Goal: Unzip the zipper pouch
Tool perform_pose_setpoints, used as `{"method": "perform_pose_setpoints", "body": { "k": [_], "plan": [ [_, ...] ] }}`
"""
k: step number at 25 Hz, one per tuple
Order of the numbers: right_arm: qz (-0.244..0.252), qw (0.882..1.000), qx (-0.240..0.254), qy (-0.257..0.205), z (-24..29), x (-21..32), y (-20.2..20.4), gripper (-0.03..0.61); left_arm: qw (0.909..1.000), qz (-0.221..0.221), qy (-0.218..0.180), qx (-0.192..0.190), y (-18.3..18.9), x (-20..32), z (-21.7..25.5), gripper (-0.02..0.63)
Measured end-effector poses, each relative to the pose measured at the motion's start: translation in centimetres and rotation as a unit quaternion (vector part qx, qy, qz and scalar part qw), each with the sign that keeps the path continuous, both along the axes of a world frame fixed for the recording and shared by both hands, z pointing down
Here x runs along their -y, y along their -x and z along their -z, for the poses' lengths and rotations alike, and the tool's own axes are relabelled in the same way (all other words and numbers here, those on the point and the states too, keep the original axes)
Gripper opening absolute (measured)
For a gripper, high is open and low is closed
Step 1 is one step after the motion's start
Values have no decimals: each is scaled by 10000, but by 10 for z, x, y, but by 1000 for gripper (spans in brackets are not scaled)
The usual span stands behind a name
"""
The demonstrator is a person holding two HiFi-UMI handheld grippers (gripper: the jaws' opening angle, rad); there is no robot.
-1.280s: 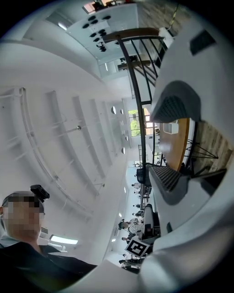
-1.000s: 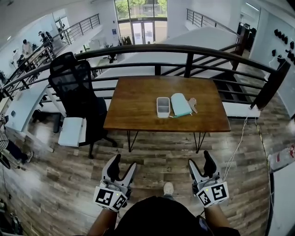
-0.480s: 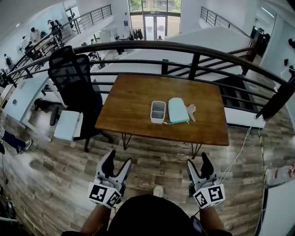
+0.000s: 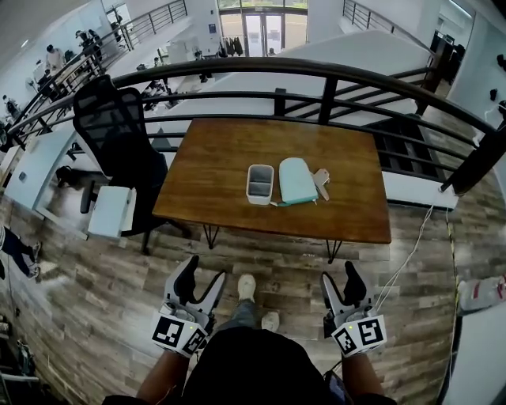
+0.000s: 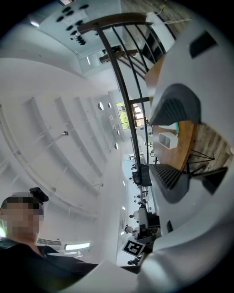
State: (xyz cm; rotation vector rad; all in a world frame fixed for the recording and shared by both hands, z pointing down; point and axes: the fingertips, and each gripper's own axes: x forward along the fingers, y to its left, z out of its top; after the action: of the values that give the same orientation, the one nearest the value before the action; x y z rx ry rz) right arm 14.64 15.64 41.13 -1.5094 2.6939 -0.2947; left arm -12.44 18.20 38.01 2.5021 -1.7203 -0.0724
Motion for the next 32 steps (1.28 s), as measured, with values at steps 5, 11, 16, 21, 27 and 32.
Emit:
{"method": "perform_pose_setpoints", "body": {
  "k": [5, 11, 16, 21, 27, 32],
  "plan": [
    [-55, 10000, -2, 54, -4, 9, 1, 243, 10000, -26, 88, 33, 4, 18, -12, 278],
    [-99, 9995, -289, -58, 5, 33, 4, 216, 9987, -508, -2, -69, -17, 69, -14, 278],
    [-197, 9992, -344, 6, 6, 74, 14, 210, 9964, -809, -176, -180, -24, 114, -6, 267],
    [30, 9983, -574, -112, 9, 116, 46, 206, 9961, -830, -193, -250, -11, 162, -5, 265],
    [272, 9962, -829, 41, -7, 176, 71, 196, 9956, -915, -81, -197, 7, 218, -15, 265],
    [334, 9945, -952, 263, -21, 210, 82, 196, 9928, -1180, -37, -182, 10, 252, -22, 265]
  ]
}}
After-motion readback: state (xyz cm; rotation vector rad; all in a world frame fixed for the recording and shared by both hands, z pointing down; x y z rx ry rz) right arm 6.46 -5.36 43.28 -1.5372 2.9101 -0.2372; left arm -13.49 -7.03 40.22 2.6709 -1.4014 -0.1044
